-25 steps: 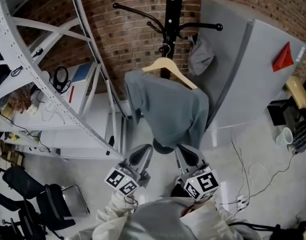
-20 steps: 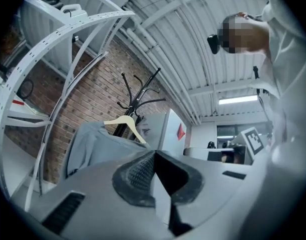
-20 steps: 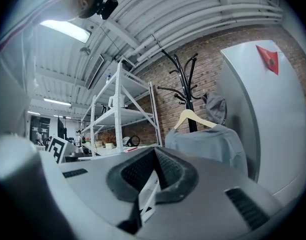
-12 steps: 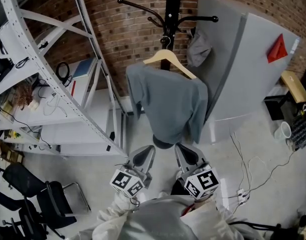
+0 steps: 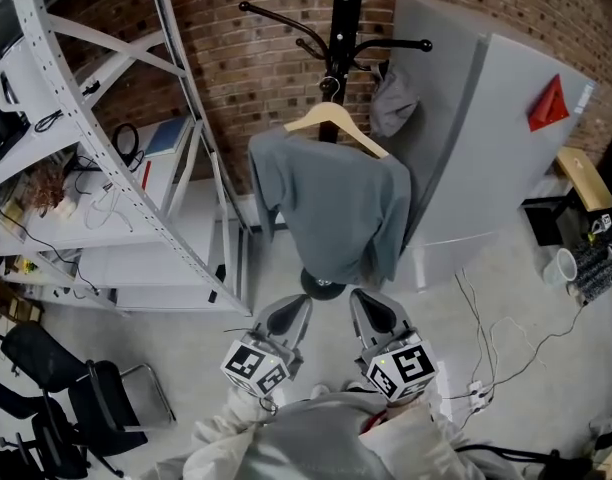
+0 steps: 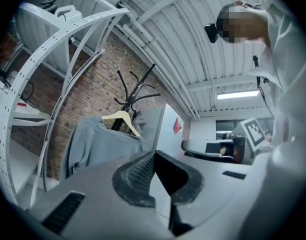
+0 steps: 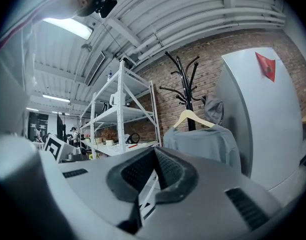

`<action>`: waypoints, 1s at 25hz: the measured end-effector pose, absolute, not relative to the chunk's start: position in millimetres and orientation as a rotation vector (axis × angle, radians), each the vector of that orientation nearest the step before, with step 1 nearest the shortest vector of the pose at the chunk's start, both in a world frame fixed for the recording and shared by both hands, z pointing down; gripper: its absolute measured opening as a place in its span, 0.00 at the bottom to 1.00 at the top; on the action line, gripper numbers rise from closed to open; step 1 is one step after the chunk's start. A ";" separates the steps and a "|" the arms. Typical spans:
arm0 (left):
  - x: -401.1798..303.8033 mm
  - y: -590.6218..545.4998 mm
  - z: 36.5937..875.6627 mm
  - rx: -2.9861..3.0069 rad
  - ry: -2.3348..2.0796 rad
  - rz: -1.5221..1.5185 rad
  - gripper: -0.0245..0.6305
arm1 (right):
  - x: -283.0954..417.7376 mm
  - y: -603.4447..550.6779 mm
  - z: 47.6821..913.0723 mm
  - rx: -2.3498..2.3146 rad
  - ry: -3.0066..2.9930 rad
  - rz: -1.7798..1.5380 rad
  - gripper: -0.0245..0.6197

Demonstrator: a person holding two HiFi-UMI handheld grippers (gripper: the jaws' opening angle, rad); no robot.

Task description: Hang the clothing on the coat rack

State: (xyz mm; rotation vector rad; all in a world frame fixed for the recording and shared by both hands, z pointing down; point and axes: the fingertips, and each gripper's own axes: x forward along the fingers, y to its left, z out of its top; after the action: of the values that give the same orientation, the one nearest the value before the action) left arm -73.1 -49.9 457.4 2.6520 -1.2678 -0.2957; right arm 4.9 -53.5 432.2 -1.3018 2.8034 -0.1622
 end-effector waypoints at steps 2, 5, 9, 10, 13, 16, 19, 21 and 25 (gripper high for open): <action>-68.0 -52.3 454.2 2.653 -1.286 -0.274 0.05 | 8.3 -56.2 430.5 -1.298 2.808 -0.151 0.07; -58.3 -57.2 459.5 2.671 -1.294 -0.272 0.05 | 15.1 -60.9 429.5 -1.283 2.812 -0.152 0.07; -42.7 -62.6 457.1 2.694 -1.335 -0.240 0.05 | 30.1 -67.1 429.5 -1.272 2.818 -0.154 0.07; -39.1 -64.1 455.4 2.692 -1.352 -0.226 0.05 | 33.9 -68.9 430.3 -1.269 2.821 -0.158 0.07; -31.2 -68.5 458.1 2.674 -1.382 -0.213 0.05 | 41.0 -72.8 429.7 -1.250 2.837 -0.162 0.07; -26.9 -72.0 463.6 2.649 -1.402 -0.202 0.05 | 44.2 -74.6 429.5 -1.222 2.859 -0.162 0.07; -24.9 -75.7 467.4 2.622 -1.425 -0.202 0.05 | 47.6 -76.6 431.9 -1.195 2.872 -0.164 0.07; -21.0 -78.3 468.0 2.613 -1.430 -0.206 0.05 | 52.0 -79.3 432.6 -1.187 2.877 -0.165 0.07; -7.7 -82.1 467.9 2.622 -1.424 -0.198 0.05 | 62.2 -86.0 434.1 -1.182 2.880 -0.170 0.07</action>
State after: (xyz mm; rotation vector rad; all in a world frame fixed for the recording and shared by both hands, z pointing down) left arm -7.7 -82.1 467.9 2.6216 -1.4236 -0.1975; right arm 62.2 -86.0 434.1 -1.1820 2.8796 -0.1697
